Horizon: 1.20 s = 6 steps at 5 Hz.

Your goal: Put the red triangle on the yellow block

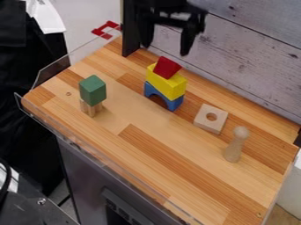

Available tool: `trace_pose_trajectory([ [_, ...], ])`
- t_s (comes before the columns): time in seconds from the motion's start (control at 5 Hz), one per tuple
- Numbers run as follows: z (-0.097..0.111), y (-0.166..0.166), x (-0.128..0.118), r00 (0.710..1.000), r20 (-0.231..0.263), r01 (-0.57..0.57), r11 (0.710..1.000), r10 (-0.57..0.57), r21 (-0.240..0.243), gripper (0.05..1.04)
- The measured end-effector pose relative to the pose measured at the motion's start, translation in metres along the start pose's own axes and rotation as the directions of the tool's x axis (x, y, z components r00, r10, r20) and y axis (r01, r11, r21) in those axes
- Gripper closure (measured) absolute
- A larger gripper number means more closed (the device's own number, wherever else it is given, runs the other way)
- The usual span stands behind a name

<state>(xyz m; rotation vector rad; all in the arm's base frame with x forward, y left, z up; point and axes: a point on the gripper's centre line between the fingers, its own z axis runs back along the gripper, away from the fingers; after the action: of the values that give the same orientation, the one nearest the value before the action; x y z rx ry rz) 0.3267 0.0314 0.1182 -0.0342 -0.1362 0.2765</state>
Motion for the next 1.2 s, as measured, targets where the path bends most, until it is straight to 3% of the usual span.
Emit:
trace_pose_trajectory([
  [0.2, 0.028, 0.004, -0.022, 0.999, 0.041, 0.03, 1.0, -0.03, -0.002, 0.084],
  [0.4, 0.036, 0.009, -0.051, 0.997, -0.004, 0.077, 0.997, -0.077, 0.005, 0.084],
  [0.6, 0.03, 0.012, -0.077, 0.993, -0.06, 0.098, 0.995, -0.098, -0.008, 0.083],
  [0.8, 0.022, 0.013, -0.087, 0.992, -0.071, 0.103, 0.994, -0.104, -0.017, 0.084],
  [1.0, 0.002, 0.011, -0.088, 0.997, -0.052, 0.055, 0.998, -0.055, -0.012, 0.084],
  [1.2, 0.0, 0.011, -0.087, 0.998, -0.048, 0.047, 0.999, -0.047, -0.012, 0.084],
])
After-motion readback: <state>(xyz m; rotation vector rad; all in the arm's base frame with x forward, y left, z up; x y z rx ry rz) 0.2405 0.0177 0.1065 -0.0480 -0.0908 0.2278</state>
